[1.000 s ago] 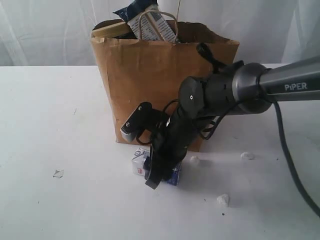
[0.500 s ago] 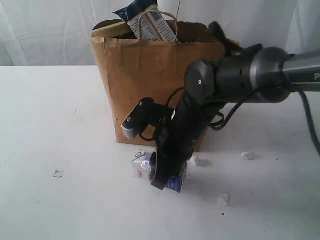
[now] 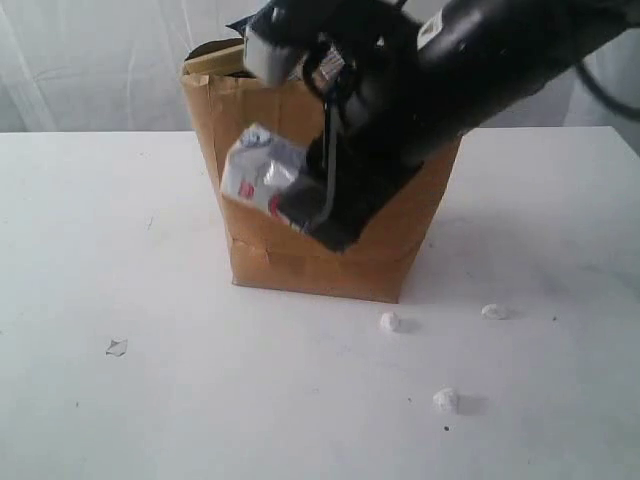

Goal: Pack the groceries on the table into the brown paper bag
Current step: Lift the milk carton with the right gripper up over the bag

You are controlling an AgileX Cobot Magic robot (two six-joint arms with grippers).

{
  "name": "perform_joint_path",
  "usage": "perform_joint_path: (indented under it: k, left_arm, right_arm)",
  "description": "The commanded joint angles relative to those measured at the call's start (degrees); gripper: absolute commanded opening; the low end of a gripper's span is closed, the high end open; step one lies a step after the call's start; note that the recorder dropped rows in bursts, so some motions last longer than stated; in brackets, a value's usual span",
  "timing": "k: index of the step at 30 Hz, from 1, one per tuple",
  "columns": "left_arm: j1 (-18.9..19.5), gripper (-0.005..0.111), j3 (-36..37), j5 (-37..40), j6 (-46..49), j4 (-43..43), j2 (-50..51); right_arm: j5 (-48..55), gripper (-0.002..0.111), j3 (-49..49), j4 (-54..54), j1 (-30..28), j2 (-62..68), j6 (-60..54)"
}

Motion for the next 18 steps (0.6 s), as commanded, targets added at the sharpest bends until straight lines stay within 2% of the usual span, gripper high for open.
perform_joint_path:
  k: [1, 7, 18]
  left_arm:
    - [-0.4, 0.0, 0.3, -0.1, 0.0, 0.3, -0.5]
    - [-0.4, 0.0, 0.3, -0.1, 0.0, 0.3, -0.5]
    - [-0.4, 0.0, 0.3, -0.1, 0.0, 0.3, -0.5]
  right_arm:
    - [-11.5, 0.007, -0.6, 0.7, 0.0, -4.3, -0.2]
    - [-26.8, 0.007, -0.6, 0.7, -0.1, -5.6, -0.2]
    - [-38.5, 0.007, -0.6, 0.5, -0.1, -5.2, -0.2]
